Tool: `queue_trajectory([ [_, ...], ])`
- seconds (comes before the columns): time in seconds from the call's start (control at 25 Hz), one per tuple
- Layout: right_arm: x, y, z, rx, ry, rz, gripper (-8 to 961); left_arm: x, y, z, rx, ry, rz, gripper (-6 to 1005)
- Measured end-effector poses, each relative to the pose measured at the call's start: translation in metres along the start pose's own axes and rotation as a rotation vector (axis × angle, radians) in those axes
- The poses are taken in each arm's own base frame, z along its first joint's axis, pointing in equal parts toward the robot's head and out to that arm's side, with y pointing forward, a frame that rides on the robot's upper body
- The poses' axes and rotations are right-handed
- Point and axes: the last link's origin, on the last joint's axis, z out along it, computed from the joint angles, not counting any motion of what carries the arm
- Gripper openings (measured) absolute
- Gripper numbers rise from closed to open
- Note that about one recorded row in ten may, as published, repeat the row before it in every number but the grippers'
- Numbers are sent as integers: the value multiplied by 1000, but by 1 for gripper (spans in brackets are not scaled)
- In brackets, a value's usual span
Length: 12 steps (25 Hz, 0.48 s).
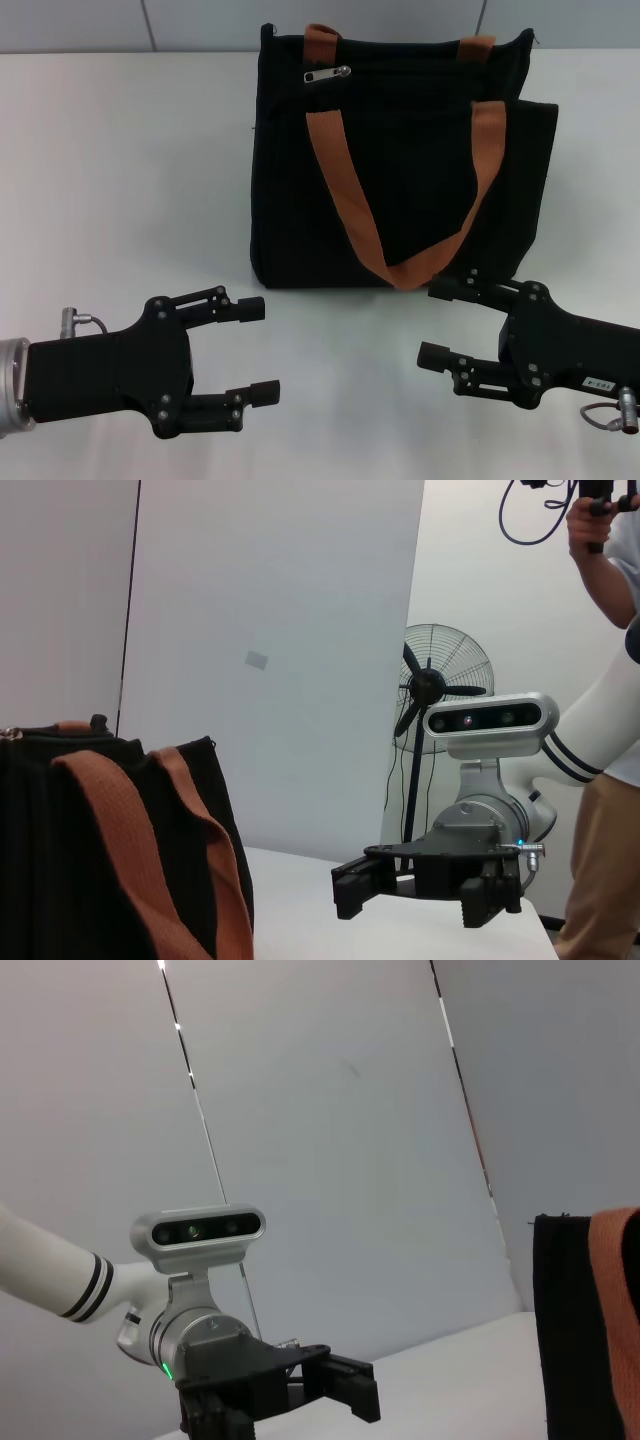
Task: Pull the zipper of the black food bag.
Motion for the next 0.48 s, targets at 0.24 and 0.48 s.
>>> queue_trajectory([
  [0.24, 0, 0, 1, 1, -7, 4, 775, -1, -1, 1, 8, -1, -1, 799],
  [0.48, 0, 1, 2, 2, -14, 12, 774, -2, -2, 0, 19, -5, -1, 797],
])
